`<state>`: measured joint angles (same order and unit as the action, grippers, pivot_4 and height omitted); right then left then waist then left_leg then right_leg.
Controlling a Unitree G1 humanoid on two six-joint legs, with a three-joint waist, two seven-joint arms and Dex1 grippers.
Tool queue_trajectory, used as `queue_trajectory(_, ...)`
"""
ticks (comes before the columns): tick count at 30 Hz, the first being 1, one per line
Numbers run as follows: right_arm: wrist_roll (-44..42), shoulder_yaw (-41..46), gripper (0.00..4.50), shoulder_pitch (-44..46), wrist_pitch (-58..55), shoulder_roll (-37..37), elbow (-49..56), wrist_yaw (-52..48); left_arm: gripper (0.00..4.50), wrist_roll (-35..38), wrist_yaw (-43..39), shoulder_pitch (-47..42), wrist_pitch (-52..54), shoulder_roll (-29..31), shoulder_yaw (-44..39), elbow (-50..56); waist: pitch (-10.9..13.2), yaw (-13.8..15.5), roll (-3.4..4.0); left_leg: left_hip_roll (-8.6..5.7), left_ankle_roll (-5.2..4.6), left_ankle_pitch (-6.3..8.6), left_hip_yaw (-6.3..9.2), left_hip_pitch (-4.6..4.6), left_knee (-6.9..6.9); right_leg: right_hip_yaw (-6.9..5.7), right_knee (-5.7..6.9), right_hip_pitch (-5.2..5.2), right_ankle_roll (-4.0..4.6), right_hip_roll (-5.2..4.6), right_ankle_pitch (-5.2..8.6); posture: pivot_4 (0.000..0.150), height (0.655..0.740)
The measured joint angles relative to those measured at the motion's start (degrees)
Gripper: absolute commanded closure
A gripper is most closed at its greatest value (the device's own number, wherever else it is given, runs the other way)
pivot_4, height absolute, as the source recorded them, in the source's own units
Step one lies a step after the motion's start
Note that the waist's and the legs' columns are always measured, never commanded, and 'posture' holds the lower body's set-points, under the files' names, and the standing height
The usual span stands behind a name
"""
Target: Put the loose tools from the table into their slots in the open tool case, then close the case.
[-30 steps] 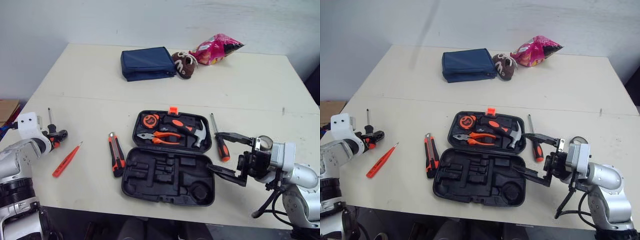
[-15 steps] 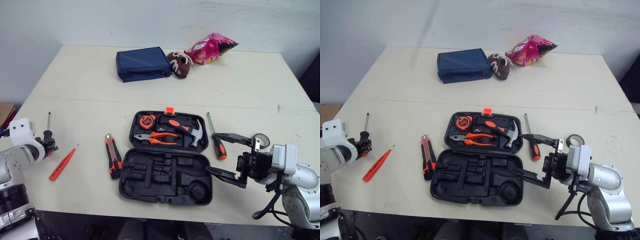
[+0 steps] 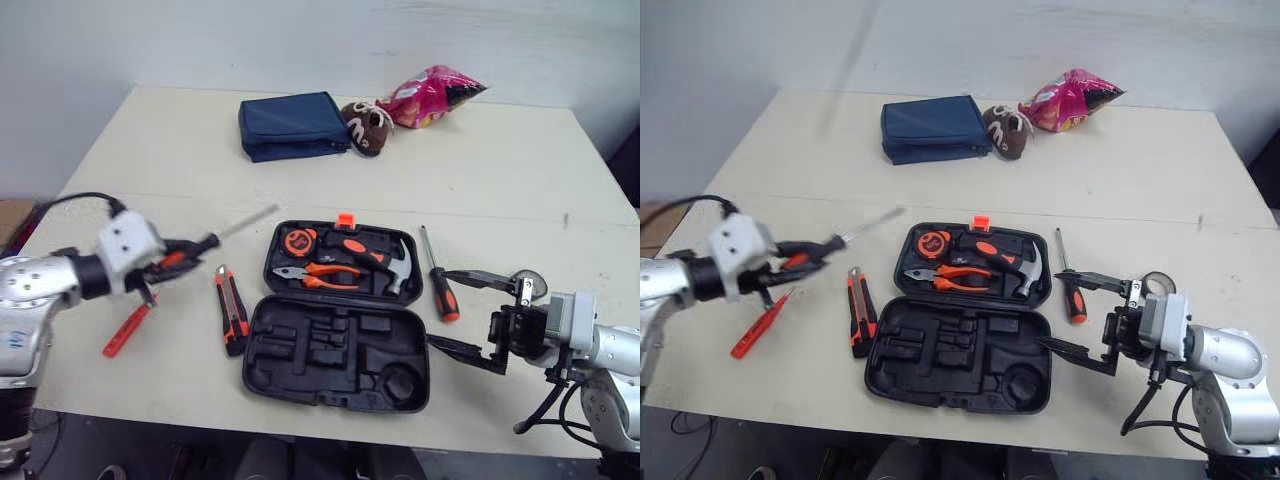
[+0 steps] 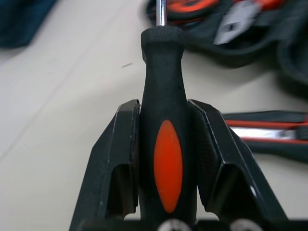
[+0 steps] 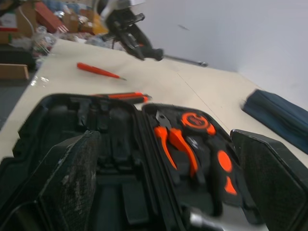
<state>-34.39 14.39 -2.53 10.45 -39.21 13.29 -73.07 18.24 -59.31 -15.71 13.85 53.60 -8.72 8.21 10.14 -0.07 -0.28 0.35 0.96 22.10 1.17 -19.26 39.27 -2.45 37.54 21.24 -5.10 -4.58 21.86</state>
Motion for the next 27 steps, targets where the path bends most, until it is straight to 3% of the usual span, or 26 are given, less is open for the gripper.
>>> queue_trajectory(11,0.35,2.18,0.0,-4.51,4.47,-0.06,-2.61,-2.09,3.69,-0.15,-11.27,-13.08,12.74,2.67,18.46,9.63,0.01,-0.08,0.0,-0.01,-0.06,0.02,-0.08,0.03,0.01,0.15,0.09,0.0,0.0,0.04,0.0,0.15,0.74)
queue_trajectory(16,-0.93,2.11,0.0,-8.52,4.6,1.44,-1.81,-2.41,3.69,-6.48,-11.68,-21.47,18.67,0.16,28.57,11.31,0.02,0.4,0.0,-0.08,-0.1,0.02,-0.05,0.02,0.03,0.15,0.08,-0.08,-0.03,0.04,-0.02,0.15,0.74)
queue_trajectory(18,-0.85,2.19,0.0,-9.71,5.97,1.71,-1.85,-2.87,3.69,-9.1,-10.32,-23.88,20.7,-3.57,32.14,11.23,0.03,0.57,-0.03,-0.1,-0.15,0.02,-0.05,0.02,0.05,0.16,0.07,-0.12,-0.09,0.04,-0.05,0.15,0.74)
queue_trajectory(27,-0.78,2.38,0.0,-12.76,9.39,1.83,-1.86,-3.02,3.69,-13.18,-9.86,-26.47,22.58,-7.25,34.84,9.06,0.04,0.22,-0.02,-0.07,-0.14,0.01,-0.05,0.04,0.12,0.19,0.01,-0.12,-0.1,0.04,-0.05,0.15,0.74)
